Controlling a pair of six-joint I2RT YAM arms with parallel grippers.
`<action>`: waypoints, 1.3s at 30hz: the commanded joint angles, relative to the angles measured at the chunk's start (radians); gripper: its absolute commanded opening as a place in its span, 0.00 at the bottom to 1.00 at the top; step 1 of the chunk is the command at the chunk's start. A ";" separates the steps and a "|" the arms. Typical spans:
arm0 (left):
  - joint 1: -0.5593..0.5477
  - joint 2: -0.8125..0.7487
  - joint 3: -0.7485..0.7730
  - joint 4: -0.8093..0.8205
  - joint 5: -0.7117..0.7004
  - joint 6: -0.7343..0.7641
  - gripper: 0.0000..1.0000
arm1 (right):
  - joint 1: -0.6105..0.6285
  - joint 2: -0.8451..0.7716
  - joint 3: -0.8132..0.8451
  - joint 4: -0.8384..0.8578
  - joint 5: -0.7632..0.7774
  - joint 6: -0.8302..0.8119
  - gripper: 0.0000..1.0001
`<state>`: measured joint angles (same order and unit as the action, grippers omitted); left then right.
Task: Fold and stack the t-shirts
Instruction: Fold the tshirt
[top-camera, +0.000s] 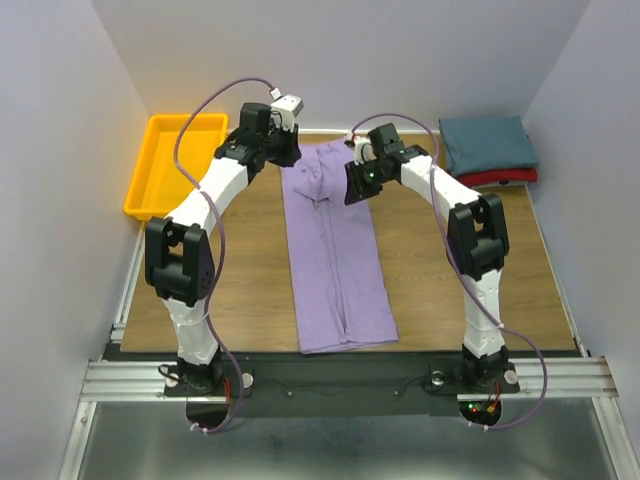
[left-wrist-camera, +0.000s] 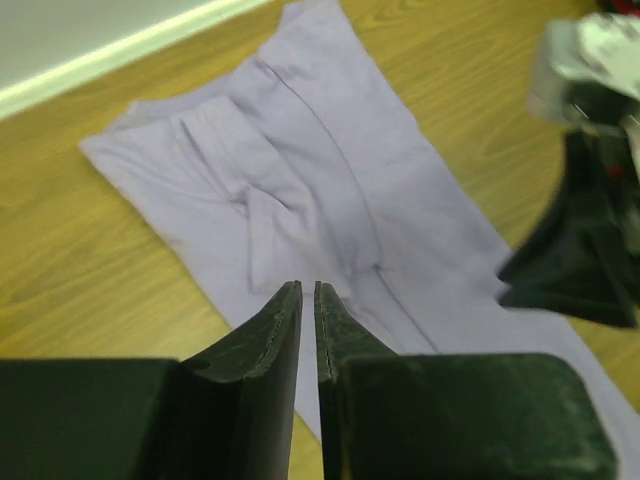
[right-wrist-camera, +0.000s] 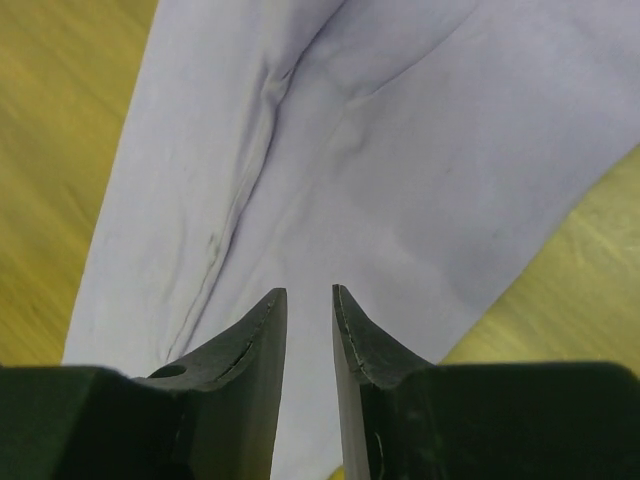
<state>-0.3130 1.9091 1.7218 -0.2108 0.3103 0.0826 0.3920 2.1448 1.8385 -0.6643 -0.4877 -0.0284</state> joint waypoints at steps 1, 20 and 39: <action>-0.003 0.033 -0.143 0.047 0.093 -0.080 0.19 | -0.010 0.085 0.103 0.089 0.054 0.100 0.29; 0.015 0.427 0.115 -0.045 0.053 -0.089 0.12 | -0.068 0.315 0.166 0.246 0.233 0.303 0.25; 0.077 0.587 0.470 -0.154 0.012 -0.015 0.13 | -0.110 0.458 0.324 0.253 0.120 0.372 0.27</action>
<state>-0.2615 2.5019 2.1494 -0.3210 0.3550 0.0292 0.2882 2.5393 2.1532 -0.3878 -0.3809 0.3408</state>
